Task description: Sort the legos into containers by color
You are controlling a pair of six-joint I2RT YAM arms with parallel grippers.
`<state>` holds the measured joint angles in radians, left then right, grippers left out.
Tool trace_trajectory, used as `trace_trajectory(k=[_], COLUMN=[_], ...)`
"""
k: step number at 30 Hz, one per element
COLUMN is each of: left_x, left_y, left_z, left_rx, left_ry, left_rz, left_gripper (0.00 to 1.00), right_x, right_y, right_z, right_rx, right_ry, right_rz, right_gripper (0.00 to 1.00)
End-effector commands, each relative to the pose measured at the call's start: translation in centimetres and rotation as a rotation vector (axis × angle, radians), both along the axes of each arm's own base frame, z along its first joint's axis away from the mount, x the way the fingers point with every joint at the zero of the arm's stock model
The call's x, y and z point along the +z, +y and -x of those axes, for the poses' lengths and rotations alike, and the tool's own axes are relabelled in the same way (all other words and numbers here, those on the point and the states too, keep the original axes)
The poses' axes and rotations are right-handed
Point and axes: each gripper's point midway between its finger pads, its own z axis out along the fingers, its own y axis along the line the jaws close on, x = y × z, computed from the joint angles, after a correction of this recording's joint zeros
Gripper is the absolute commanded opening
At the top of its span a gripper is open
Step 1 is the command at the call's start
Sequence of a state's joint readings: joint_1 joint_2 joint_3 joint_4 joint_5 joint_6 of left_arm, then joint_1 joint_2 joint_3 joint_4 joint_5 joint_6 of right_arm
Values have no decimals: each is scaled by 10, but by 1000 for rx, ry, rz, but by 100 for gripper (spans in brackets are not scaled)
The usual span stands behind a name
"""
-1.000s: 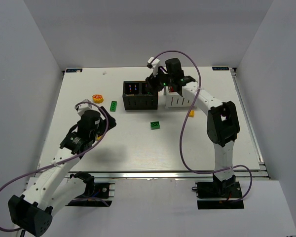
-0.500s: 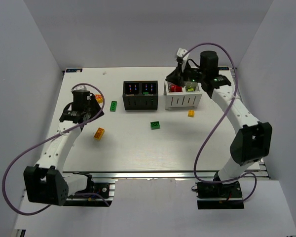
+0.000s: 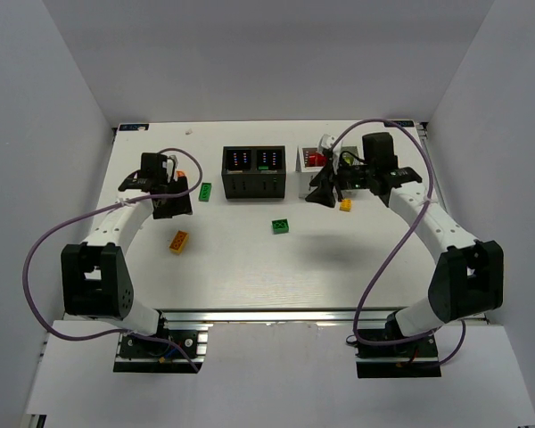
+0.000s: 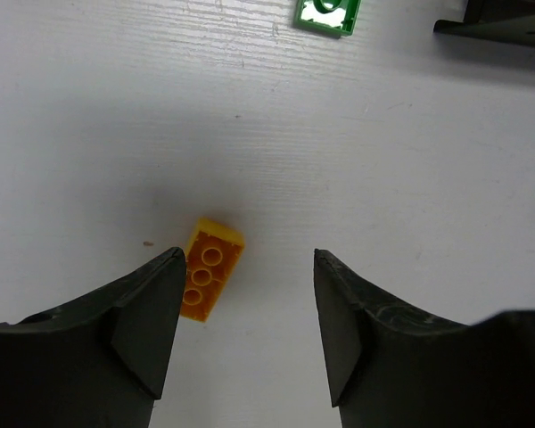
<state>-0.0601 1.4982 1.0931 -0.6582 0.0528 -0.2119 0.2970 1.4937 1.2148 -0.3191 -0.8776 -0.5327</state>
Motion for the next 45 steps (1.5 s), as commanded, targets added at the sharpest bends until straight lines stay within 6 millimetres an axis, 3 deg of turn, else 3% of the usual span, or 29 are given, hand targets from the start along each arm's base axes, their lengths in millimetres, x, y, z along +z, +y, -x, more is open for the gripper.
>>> trace_trajectory(k=[1,7,11,20,26,31,34,37,41,45], left_x=[10,-11,-22,-46,-69,-78,-79,-73,-64,-39], left_y=[5,3,3,12,15,16,15,14,9,-13], left_z=[-7,5,20,31,39,41,40,35,34,24], left_rx=[-65,-83,-102,-106,-101,-98,-86,-72,-57,-57], left_ry=[-38,-19,20,85,144,151,148,115,85,7], left_rz=[-47,-53,-73,-146,-181,-185,-184,-174,-139,-15], left_gripper=[69,77,81,80,76,71,65,53,26,17], right_x=[-4,-34,-40,-40,-38,-37,-37,-37,-37,-37], right_y=[-6,-10,-9,-5,-5,-5,-5,-6,-7,-8], right_z=[14,29,35,30,28,29,29,29,29,30], right_rx=[9,2,8,14,5,1,1,-3,-4,-6], right_ry=[13,121,132,136,130,125,123,122,117,105], right_rz=[12,54,61,61,56,57,56,58,59,66], right_gripper=[58,56,57,56,57,57,57,57,57,56])
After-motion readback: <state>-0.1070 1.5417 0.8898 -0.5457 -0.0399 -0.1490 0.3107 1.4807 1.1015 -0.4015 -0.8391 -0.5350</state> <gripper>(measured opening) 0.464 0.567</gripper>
